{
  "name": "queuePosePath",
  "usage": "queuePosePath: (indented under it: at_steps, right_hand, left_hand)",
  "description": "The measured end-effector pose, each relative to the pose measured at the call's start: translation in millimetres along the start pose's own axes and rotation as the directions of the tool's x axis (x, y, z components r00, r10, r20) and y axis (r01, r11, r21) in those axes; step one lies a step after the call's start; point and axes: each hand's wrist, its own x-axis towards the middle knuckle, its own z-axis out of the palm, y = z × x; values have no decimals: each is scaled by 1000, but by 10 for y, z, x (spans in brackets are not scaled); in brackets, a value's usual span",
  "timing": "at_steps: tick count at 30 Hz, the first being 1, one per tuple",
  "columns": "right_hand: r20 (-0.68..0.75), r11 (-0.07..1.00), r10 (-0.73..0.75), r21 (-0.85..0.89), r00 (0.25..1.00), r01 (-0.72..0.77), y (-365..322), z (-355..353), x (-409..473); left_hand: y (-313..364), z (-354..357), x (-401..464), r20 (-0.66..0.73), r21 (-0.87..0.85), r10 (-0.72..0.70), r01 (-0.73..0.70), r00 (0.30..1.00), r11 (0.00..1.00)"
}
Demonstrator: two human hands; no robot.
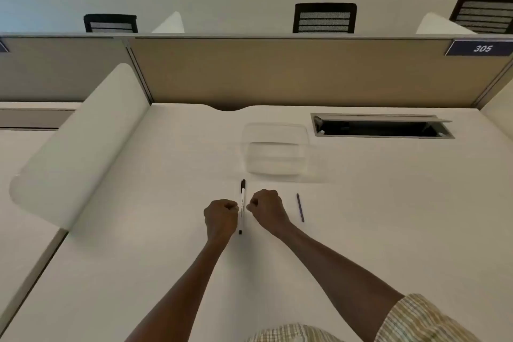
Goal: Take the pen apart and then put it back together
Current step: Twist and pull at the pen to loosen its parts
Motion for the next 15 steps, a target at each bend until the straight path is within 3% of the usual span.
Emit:
queuePosePath:
  at_steps: [8, 15]
  right_hand:
    - [134, 989, 125, 56, 983, -134, -70, 173, 28]
    - [106, 978, 175, 93, 979, -185, -104, 283, 49]
  left_hand:
    - [-90, 39, 75, 7, -68, -83, 84, 997, 994]
    - [-91, 79, 126, 45, -110, -124, 128, 991, 986]
